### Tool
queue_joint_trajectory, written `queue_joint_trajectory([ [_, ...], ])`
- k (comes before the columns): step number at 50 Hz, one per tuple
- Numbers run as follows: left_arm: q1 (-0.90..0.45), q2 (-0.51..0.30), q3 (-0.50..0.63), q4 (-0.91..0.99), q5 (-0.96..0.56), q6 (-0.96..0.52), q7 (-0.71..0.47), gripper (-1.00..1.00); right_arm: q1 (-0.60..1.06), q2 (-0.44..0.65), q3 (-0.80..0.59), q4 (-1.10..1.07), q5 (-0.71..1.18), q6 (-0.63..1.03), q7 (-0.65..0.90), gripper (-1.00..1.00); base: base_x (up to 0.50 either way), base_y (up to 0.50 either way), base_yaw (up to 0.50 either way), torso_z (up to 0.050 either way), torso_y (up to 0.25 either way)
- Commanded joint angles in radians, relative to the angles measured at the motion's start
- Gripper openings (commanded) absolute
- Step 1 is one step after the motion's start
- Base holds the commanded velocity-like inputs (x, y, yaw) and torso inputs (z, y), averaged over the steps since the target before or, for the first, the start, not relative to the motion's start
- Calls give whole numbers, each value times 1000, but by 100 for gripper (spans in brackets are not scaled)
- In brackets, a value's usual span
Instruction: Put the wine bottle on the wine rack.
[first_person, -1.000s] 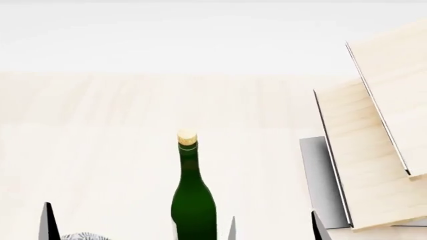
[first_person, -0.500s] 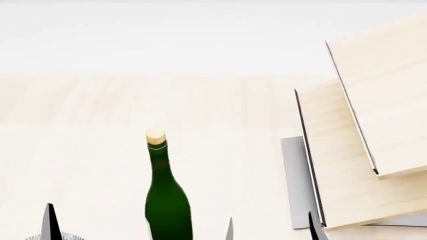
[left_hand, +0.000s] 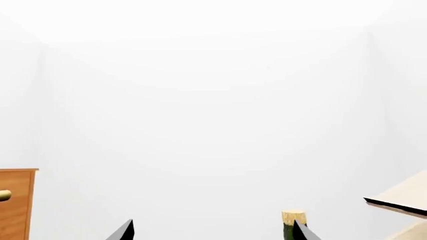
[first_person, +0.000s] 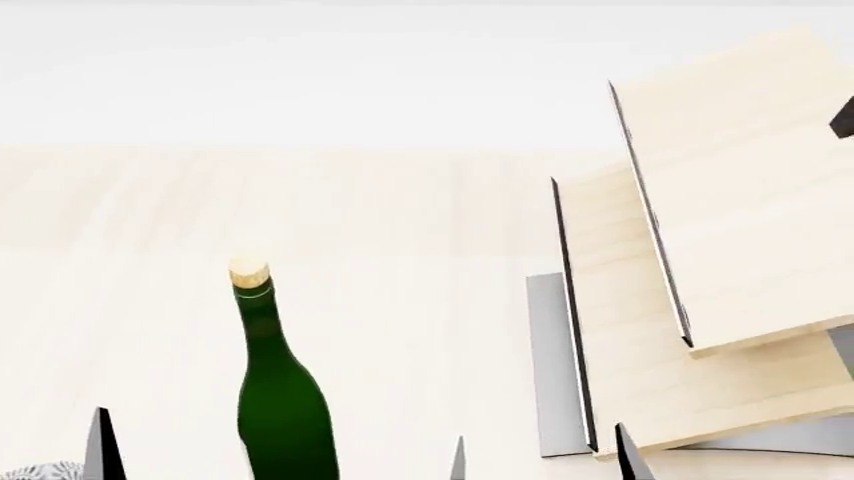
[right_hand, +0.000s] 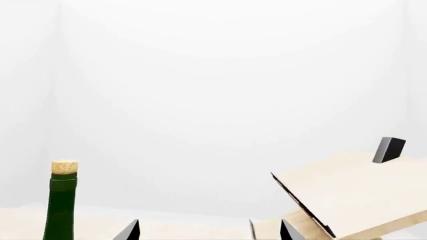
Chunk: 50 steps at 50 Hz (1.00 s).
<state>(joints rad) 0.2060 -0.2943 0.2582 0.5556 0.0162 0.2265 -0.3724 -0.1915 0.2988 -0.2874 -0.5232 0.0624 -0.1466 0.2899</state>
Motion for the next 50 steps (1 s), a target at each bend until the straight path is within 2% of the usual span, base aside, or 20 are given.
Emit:
queue_joint_trajectory([
  [1, -3, -4, 4, -1, -2, -2, -4, 100, 4, 6, -3, 3, 4, 1, 6, 100, 0, -117, 0, 0, 0],
  [50, -6, -19, 24, -6, -3, 5, -22, 100, 7, 25, -33, 7, -6, -4, 29, 100, 0, -118, 0, 0, 0],
])
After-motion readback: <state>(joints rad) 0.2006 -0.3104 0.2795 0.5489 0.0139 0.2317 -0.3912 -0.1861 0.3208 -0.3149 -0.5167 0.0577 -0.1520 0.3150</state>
